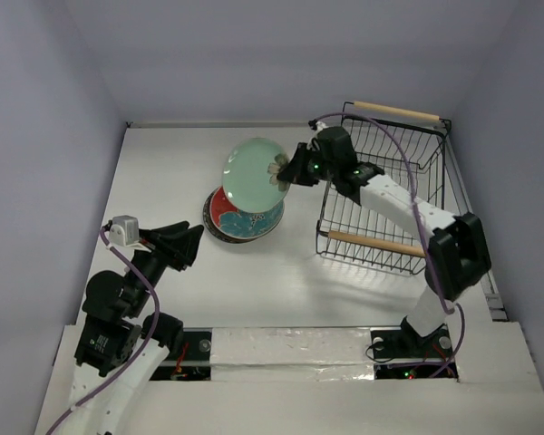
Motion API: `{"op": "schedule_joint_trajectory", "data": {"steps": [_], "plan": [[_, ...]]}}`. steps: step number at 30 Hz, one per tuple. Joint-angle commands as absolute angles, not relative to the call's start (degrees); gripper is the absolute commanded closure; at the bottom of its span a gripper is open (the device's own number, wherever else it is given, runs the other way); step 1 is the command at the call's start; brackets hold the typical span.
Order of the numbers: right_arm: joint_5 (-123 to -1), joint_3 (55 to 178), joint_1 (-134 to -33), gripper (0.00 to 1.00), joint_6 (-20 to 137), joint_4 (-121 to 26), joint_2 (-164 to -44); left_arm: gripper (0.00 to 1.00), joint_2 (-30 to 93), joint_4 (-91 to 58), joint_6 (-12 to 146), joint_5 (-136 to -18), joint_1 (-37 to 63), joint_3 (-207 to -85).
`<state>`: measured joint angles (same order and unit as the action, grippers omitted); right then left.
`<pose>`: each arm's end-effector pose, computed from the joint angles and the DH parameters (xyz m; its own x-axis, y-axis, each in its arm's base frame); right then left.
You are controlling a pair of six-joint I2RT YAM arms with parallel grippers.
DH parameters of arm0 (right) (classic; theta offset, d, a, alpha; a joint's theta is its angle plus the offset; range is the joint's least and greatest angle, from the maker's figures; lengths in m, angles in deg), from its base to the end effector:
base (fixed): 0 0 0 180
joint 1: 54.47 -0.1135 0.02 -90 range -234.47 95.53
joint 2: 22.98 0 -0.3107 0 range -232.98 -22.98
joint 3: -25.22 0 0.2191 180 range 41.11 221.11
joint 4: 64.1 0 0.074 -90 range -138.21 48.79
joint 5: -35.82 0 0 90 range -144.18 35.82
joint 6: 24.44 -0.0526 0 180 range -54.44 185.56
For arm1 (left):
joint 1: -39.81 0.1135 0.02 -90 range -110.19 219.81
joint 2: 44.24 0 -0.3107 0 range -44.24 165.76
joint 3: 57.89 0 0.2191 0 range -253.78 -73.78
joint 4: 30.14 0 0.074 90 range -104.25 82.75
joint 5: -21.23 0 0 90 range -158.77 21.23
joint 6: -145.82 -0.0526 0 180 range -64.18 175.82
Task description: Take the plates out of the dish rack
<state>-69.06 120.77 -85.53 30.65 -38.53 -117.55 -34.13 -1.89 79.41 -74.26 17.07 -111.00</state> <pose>0.3163 0.2063 0.3750 -0.6922 0.2288 -0.6845 -0.3689 0.7030 0.6080 -0.0051 -0.0033 0.3496 0.0271 -0.4433 -0.8960 0.5248 0.7692 -0.3647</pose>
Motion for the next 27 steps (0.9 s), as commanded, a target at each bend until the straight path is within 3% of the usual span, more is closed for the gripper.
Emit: {"op": "schedule_joint_trajectory", "data": {"steps": [1,11,14,22,26,27], "plan": [[-75.4,124.1,-87.4,1.0,26.0,-53.6,-118.9,0.57,-33.2,-3.8,79.9,-74.0,17.4,-112.0],[-79.1,123.3,-89.5,1.0,25.1,-54.7,-127.8,0.56,-32.6,-4.1,79.9,-74.2,18.5,-111.9],[-79.2,122.3,-89.5,0.94,24.7,-54.6,-129.4,0.56,-32.0,-4.3,79.8,-74.7,19.0,-111.9],[-77.7,121.9,-89.5,0.74,28.9,-50.0,-131.3,0.56,-31.1,-5.1,79.6,-77.3,21.5,-111.6],[-74.1,122.8,-90.6,0.51,32.2,-43.9,-131.1,0.56,-30.8,-5.1,79.4,-77.5,22.1,-111.6],[-72.0,123.0,-90.6,0.41,32.7,-42.9,-130.8,0.56,-30.7,-5.2,79.5,-77.6,22.1,-111.6]]}}
